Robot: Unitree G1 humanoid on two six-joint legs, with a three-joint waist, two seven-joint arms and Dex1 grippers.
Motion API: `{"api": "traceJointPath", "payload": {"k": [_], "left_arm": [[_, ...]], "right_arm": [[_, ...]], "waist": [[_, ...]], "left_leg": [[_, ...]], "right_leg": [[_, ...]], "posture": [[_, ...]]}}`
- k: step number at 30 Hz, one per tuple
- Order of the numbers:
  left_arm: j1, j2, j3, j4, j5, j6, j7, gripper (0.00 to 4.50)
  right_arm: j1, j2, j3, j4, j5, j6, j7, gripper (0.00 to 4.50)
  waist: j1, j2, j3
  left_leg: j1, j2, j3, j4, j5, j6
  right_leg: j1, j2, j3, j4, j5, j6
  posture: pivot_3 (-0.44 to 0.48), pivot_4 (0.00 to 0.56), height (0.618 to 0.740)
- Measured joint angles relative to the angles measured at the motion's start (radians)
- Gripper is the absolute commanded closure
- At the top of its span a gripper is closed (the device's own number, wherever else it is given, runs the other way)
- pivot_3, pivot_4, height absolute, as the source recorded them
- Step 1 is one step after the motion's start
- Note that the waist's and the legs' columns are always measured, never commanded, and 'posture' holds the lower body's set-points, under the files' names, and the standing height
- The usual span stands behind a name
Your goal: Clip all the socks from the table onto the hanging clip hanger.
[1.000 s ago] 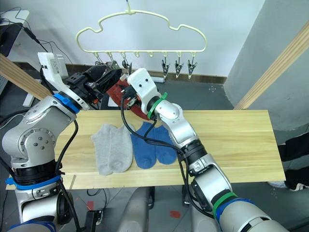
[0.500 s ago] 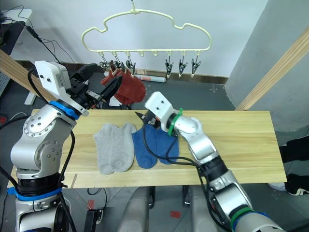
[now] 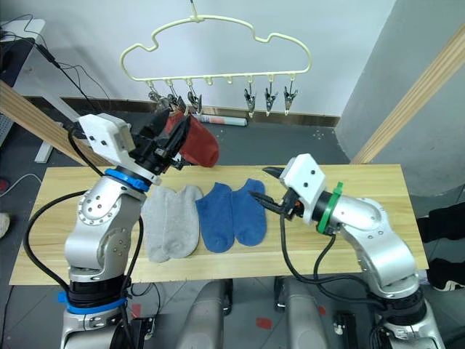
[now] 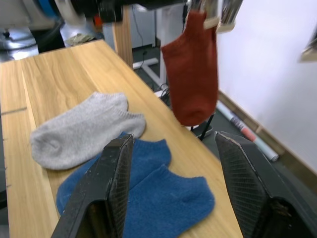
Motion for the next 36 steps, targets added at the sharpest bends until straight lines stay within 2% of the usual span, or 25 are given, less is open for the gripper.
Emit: {"api": "traceJointPath", "payload": {"k": [8,23,36], "left_arm": [[-0.036,-0.054,-0.02,0.06,0.089,-0.057,0.076,2.34],[-0.116,-0.106,-0.039,0.206,0.119,-0.122,0.086,2.34],[-0.136,-0.128,-0.035,0.236,0.136,-0.151,0.106,2.34]], "right_arm": [[0.038,-0.056,-0.081,-0.068,0.108,0.079,-0.03,1.78],[0.008,-0.088,-0.094,-0.096,0.209,0.101,-0.083,1.78],[-0.011,-0.107,-0.12,-0.095,0.267,0.102,-0.126,1.78]], "waist": [[-0.013,0.0,0.0],[-0.024,0.0,0.0],[-0.038,0.0,0.0]], "left_leg": [[0.0,-0.001,0.0,0.0,-0.001,0.002],[0.0,-0.004,0.0,0.0,-0.001,0.002],[0.0,-0.005,0.0,0.001,0.0,0.002]], "right_leg": [[0.0,0.0,0.0,0.0,0.0,0.0],[0.0,0.0,0.0,0.0,0.0,0.0],[0.0,0.0,0.0,0.0,0.0,0.001]], "posture": [[-0.095,0.4,0.74],[-0.117,0.401,0.74],[-0.119,0.4,0.74]]}}
